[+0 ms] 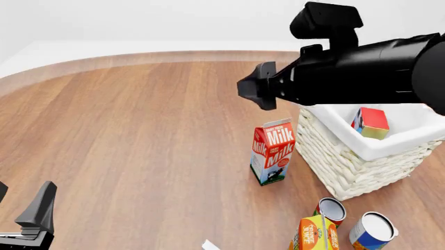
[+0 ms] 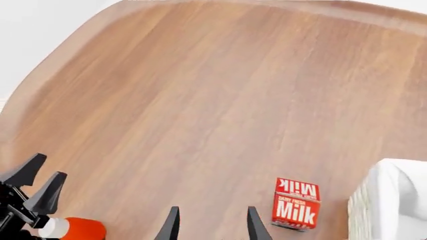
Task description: Pick up the cream cheese box and the butter, and put them in the basket.
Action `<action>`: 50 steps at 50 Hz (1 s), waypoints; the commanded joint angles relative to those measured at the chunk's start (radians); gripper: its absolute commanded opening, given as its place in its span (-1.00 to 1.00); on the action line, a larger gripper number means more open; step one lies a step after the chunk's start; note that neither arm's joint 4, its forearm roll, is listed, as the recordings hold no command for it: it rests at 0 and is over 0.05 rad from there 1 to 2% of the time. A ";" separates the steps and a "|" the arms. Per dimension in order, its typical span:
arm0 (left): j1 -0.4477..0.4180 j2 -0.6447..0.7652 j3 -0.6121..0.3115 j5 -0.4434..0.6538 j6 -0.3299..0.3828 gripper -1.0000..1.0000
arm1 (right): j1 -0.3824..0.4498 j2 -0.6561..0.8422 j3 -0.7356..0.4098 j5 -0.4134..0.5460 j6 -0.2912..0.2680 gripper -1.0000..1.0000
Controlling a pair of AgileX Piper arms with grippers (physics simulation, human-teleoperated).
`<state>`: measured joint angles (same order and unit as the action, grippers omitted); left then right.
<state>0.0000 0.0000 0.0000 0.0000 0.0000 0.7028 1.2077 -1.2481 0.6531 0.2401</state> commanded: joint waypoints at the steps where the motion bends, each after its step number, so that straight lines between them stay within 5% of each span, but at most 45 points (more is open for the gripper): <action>1: 0.000 0.000 0.000 0.000 0.000 1.00 | 0.117 0.049 0.009 -0.017 0.022 1.00; 50: 0.000 0.000 0.000 0.000 0.000 1.00 | 0.286 0.165 0.155 -0.097 0.159 1.00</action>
<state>0.0000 0.0000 0.0000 0.0000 0.0000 0.9689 1.3622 -1.1306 0.5618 0.3737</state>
